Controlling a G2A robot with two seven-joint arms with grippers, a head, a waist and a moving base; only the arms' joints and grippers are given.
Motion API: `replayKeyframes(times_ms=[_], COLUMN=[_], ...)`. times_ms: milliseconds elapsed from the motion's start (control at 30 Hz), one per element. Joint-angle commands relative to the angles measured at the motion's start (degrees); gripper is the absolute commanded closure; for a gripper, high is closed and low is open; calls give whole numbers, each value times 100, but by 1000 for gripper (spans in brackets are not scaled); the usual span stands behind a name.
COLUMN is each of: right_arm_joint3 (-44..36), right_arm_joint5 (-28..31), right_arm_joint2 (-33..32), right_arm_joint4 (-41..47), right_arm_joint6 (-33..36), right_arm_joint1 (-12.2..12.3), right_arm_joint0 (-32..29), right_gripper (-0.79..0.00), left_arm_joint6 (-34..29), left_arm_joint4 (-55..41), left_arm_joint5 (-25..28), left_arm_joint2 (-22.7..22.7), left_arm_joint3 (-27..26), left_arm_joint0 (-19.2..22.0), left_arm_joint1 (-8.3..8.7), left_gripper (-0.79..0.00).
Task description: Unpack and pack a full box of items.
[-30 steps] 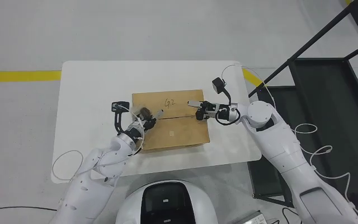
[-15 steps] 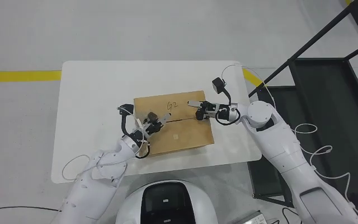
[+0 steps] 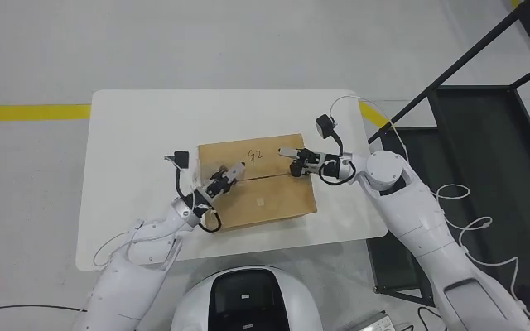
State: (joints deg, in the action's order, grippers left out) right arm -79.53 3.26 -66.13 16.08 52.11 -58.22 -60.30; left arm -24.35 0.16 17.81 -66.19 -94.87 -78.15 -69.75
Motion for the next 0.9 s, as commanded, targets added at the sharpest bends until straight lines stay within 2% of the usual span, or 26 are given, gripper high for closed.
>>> replayKeyframes(times_ms=[0,233,500,867], right_arm_joint3=[-30,-308,-497,-667], right_arm_joint5=[39,313,709,814], right_arm_joint2=[-170,-954,-1923,-2309], right_arm_joint4=[62,378,884,1060], right_arm_joint6=[39,230,142,44], right_arm_joint1=[34,194,329,364], right_arm_joint0=[-80,-685,-1567,-2089], right_gripper=[-785,-785,-785,-785], left_arm_joint6=[-67,-135,32,327], left_arm_joint4=[-45,-87,218,474], left_arm_joint5=[2,-61,-411,-633], left_arm_joint2=[-114,-153,346,1064], left_arm_joint3=[-29,15,246,589], left_arm_joint0=[-76,-81,304,897], left_arm_joint1=[23,31,-75,-285], left_gripper=[-785,-785,-785,-785])
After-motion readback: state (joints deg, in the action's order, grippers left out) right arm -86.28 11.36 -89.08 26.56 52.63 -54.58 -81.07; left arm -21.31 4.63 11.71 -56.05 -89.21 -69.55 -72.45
